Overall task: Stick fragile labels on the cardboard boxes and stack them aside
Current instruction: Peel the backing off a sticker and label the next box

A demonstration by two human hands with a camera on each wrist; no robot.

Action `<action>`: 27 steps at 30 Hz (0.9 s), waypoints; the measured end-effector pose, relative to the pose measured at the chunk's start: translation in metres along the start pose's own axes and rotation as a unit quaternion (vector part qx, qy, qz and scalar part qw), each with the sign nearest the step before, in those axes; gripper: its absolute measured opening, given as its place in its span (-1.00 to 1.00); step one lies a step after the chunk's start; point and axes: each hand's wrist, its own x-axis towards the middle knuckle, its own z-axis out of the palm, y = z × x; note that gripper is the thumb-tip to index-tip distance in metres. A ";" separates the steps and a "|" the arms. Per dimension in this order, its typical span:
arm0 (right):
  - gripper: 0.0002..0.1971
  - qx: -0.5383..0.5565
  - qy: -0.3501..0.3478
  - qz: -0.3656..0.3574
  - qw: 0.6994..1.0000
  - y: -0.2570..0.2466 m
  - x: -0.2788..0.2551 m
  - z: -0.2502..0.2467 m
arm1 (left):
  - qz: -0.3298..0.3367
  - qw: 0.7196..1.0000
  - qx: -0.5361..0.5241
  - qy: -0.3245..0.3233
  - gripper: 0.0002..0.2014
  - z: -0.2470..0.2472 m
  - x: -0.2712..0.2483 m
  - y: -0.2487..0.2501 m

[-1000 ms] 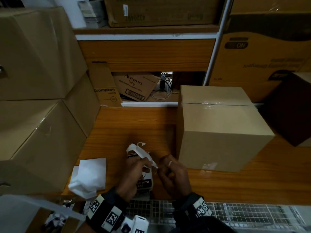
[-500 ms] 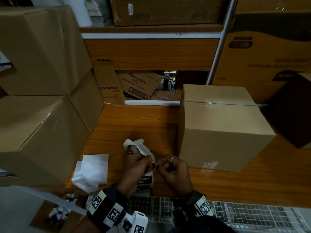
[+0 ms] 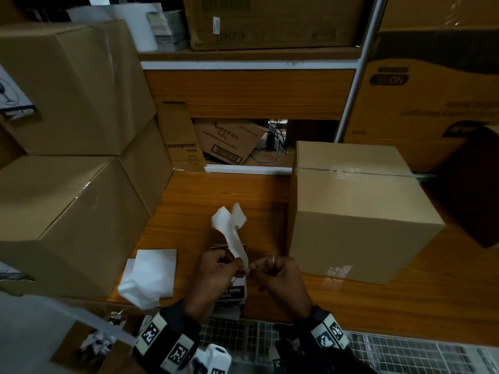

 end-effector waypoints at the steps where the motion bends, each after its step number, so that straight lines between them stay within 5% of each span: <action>1: -0.85 0.003 0.003 0.007 1.000 0.002 0.001 -0.002 | 0.000 1.000 0.010 -0.006 -0.84 0.000 0.000 -0.001; 11: -0.62 0.016 -0.028 0.130 0.991 0.003 0.008 -0.017 | 0.005 0.997 0.046 -0.063 -0.84 -0.003 0.010 -0.006; 19: -0.63 0.095 -0.004 0.204 0.974 0.006 0.011 -0.017 | 0.027 0.998 0.014 -0.062 -0.93 0.001 0.010 -0.010; 27: -0.84 0.013 -0.019 0.073 0.997 0.008 0.011 -0.018 | 0.048 0.997 0.045 -0.041 -0.79 -0.001 0.016 -0.020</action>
